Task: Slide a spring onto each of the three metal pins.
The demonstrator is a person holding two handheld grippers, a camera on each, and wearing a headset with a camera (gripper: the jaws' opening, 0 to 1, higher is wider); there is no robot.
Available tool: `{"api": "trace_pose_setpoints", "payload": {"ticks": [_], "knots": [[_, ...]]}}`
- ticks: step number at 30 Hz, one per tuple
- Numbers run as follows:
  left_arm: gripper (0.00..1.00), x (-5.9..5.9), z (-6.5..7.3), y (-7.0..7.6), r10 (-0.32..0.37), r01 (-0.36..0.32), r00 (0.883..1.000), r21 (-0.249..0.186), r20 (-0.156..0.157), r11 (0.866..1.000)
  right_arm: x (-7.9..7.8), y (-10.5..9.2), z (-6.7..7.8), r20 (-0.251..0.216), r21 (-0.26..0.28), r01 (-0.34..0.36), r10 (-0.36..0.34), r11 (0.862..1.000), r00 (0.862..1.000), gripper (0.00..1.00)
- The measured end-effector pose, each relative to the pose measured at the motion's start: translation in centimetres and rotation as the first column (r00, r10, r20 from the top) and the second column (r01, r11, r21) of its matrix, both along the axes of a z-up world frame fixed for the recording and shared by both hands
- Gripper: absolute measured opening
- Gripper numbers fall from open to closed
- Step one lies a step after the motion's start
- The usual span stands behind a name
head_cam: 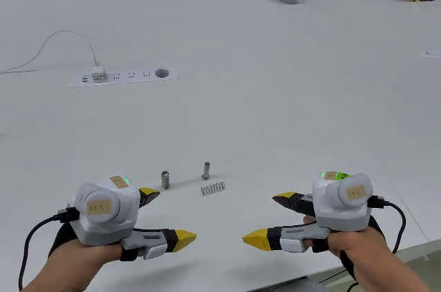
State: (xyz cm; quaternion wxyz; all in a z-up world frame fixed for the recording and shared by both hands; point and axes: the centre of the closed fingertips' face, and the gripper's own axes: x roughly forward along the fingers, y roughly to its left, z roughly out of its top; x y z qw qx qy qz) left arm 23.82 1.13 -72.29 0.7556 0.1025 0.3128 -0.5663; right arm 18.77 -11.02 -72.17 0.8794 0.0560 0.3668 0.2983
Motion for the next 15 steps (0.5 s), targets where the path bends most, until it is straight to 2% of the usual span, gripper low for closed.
{"api": "trace_pose_setpoints", "payload": {"ticks": [8, 15], "knots": [[0.69, 0.2, -0.7, -1.6, -0.043, 0.043, 0.999, 0.022, 0.014, 0.999, -0.2, -0.1, 0.1, 0.002, 0.004, 0.004, -0.004, 1.000, 1.000, 0.76], [0.68, 0.8, -1.6, -3.8, -0.078, 0.077, 0.997, 0.040, 0.022, 0.996, -0.7, 0.2, -0.1, -0.003, 0.006, -0.002, 0.002, 1.000, 1.000, 0.76]]}}
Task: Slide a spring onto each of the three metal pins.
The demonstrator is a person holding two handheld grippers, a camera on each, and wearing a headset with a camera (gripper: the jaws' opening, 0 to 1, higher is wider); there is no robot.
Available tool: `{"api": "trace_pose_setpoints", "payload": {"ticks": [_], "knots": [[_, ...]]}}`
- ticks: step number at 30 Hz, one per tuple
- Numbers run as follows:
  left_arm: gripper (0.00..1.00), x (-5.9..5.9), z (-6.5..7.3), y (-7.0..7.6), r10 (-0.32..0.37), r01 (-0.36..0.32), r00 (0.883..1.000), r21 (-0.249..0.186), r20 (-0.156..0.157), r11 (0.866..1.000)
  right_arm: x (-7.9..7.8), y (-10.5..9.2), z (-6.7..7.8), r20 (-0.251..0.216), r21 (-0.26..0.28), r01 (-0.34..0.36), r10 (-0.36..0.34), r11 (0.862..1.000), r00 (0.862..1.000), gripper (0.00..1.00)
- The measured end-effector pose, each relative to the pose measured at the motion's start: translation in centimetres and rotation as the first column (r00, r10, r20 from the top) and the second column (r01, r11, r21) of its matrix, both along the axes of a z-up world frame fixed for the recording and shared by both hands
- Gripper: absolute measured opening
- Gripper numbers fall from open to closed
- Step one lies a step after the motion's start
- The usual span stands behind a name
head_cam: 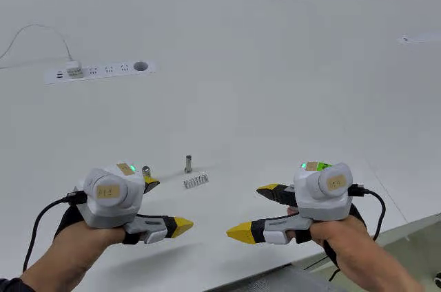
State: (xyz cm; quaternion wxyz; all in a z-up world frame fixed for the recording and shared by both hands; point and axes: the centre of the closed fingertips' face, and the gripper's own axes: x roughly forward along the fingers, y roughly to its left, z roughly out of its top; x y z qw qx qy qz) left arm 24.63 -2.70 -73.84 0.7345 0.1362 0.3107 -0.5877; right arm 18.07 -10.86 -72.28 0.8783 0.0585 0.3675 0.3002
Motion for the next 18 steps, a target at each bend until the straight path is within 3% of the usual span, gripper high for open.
{"api": "trace_pose_setpoints", "payload": {"ticks": [3, 10, 12, 15, 18], "knots": [[0.63, 0.6, -0.6, -0.8, -0.011, 0.011, 1.000, 0.021, 0.020, 1.000, -0.1, -0.1, 0.0, -0.002, 0.003, 0.002, -0.002, 1.000, 1.000, 0.76], [0.56, 1.9, -2.0, -2.6, 0.002, -0.003, 1.000, 0.032, 0.010, 0.999, -0.1, -0.3, 0.1, -0.003, 0.011, 0.011, -0.011, 1.000, 1.000, 0.75], [0.53, 2.3, -2.5, -3.0, 0.037, -0.036, 0.999, 0.034, -0.018, 0.999, -0.1, -0.3, 0.1, -0.003, 0.019, 0.020, -0.020, 1.000, 1.000, 0.75], [0.48, 2.9, -3.2, -3.4, 0.056, -0.055, 0.998, 0.034, -0.031, 0.998, -0.2, -0.2, 0.0, -0.007, 0.023, 0.020, -0.020, 1.000, 1.000, 0.75], [0.45, 3.1, -4.0, -3.7, 0.055, -0.054, 0.998, 0.059, -0.016, 0.997, -0.4, -0.1, -0.2, -0.012, 0.023, 0.017, -0.017, 1.000, 1.000, 0.75]]}}
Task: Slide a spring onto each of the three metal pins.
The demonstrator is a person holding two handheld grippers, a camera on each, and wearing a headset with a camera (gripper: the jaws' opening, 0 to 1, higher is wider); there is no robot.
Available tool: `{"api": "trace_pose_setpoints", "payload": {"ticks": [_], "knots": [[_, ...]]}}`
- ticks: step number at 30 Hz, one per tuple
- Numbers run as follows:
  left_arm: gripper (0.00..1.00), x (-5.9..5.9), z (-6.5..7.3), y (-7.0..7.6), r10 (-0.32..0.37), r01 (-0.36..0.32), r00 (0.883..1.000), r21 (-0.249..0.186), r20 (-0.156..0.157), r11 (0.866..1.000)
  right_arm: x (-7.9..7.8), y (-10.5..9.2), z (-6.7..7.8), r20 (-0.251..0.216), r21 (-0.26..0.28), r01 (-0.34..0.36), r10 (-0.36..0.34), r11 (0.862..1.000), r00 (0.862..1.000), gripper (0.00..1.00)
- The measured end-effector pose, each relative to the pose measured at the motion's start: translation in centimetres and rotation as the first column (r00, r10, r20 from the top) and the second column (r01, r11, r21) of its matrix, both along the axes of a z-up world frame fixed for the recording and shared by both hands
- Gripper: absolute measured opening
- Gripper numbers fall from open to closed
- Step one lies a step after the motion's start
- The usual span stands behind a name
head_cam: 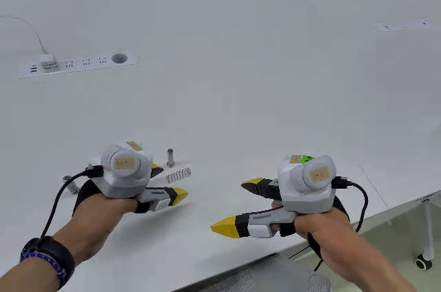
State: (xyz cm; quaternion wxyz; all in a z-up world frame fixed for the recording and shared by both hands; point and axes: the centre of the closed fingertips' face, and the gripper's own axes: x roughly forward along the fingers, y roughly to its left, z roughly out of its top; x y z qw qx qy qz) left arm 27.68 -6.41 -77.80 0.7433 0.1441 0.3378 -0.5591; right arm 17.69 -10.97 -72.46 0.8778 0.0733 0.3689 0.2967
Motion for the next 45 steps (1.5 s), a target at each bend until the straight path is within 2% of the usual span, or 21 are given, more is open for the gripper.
{"api": "trace_pose_setpoints", "payload": {"ticks": [8, 12, 21, 23, 24, 26, 29, 34, 37, 45], "knots": [[0.35, 0.7, -1.8, -0.6, 0.029, -0.028, 1.000, 0.029, -0.012, 0.999, -0.2, -0.1, -0.4, -0.011, 0.007, 0.004, -0.004, 1.000, 1.000, 0.75], [0.31, 0.9, -2.0, -0.6, 0.041, -0.040, 0.999, 0.037, -0.007, 0.998, -0.2, -0.2, -0.2, -0.010, 0.011, 0.009, -0.009, 1.000, 1.000, 0.75], [0.18, 1.7, -2.4, -0.5, 0.055, -0.057, 0.998, 0.049, 0.038, 0.997, -0.2, -0.3, -0.4, -0.012, 0.010, 0.010, -0.010, 1.000, 1.000, 0.75], [0.15, 1.7, -2.5, -0.4, 0.054, -0.056, 0.998, 0.054, 0.040, 0.997, -0.2, -0.3, -0.4, -0.012, 0.009, 0.010, -0.010, 1.000, 1.000, 0.75], [0.14, 1.8, -2.5, -0.4, 0.047, -0.050, 0.998, 0.053, 0.048, 0.997, -0.2, -0.3, -0.4, -0.012, 0.011, 0.011, -0.011, 1.000, 1.000, 0.75], [0.11, 1.8, -2.5, -0.2, 0.008, -0.017, 0.995, 0.091, 0.103, 0.996, -0.2, -0.3, -0.4, -0.012, 0.012, 0.014, -0.014, 1.000, 1.000, 0.74], [0.11, 1.2, -2.5, -0.2, 0.012, -0.017, 0.998, 0.078, 0.061, 0.997, -0.2, -0.2, -0.5, -0.014, 0.014, 0.013, -0.012, 1.000, 1.000, 0.74], [0.11, 0.9, -2.5, 0.3, 0.024, -0.029, 0.998, 0.081, 0.058, 0.996, -0.3, -0.1, -0.5, -0.017, 0.012, 0.006, -0.006, 1.000, 1.000, 0.74], [0.11, 0.6, -2.3, 0.7, 0.037, -0.040, 0.998, 0.066, 0.049, 0.997, -0.2, 0.0, -0.5, -0.015, 0.013, 0.004, -0.004, 1.000, 1.000, 0.74], [0.11, -0.3, -1.6, 2.5, 0.073, -0.075, 0.996, 0.055, 0.045, 0.996, -0.1, 0.3, -0.6, -0.021, 0.026, 0.004, -0.003, 1.000, 1.000, 0.73]]}}
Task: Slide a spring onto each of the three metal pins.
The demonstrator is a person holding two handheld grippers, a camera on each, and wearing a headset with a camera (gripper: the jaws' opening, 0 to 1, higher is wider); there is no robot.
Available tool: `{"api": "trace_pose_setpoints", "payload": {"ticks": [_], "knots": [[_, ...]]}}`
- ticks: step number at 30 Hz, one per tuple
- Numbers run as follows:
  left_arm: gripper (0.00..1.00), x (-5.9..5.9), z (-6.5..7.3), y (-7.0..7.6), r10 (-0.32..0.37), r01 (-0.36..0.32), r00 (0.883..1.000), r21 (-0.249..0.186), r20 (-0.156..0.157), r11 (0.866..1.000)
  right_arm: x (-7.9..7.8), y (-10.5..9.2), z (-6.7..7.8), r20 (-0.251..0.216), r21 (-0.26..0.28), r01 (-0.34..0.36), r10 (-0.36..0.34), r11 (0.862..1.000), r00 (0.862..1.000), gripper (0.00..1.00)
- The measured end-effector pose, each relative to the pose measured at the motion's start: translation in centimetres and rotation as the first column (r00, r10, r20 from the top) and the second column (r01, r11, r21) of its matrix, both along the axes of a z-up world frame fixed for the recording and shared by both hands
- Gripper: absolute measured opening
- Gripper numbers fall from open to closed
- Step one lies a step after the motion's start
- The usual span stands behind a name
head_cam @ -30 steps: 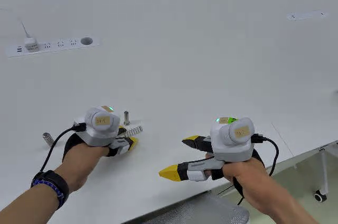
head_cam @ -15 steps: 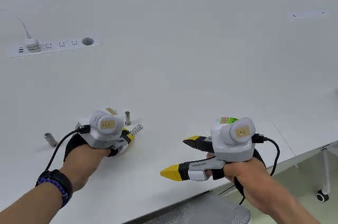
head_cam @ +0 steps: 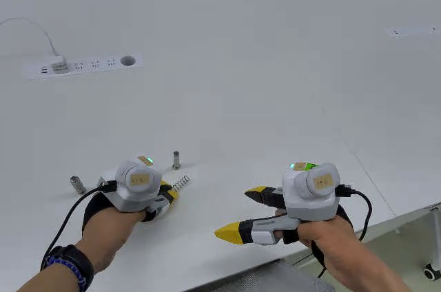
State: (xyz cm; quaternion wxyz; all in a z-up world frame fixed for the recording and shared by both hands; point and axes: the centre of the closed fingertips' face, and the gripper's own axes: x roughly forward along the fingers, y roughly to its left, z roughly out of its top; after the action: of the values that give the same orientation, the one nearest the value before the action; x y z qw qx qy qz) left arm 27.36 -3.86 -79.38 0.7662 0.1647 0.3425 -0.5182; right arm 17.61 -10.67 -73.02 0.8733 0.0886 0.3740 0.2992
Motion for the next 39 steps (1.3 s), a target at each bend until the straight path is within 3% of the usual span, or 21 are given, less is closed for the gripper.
{"api": "trace_pose_setpoints", "payload": {"ticks": [10, 17, 24, 39], "knots": [[0.11, -1.6, 1.1, 2.9, 0.023, -0.023, 1.000, -0.002, 0.005, 1.000, 0.5, 1.6, -0.1, -0.004, 0.017, -0.035, 0.035, 0.999, 0.999, 0.71], [0.11, -2.8, 2.2, 4.3, 0.046, -0.046, 0.999, -0.030, -0.002, 0.998, 1.3, 3.0, 0.5, 0.006, 0.066, -0.046, 0.045, 0.997, 0.999, 0.69], [0.11, -4.0, 3.3, 5.4, 0.035, -0.034, 0.999, -0.031, 0.020, 0.999, 1.8, 4.3, 0.9, 0.010, 0.106, -0.061, 0.061, 0.992, 0.998, 0.66], [0.11, -5.5, 6.7, 6.8, 0.010, -0.005, 0.998, -0.065, 0.068, 0.998, 2.6, 8.0, 2.1, -0.001, 0.249, -0.090, 0.093, 0.964, 0.996, 0.56]]}}
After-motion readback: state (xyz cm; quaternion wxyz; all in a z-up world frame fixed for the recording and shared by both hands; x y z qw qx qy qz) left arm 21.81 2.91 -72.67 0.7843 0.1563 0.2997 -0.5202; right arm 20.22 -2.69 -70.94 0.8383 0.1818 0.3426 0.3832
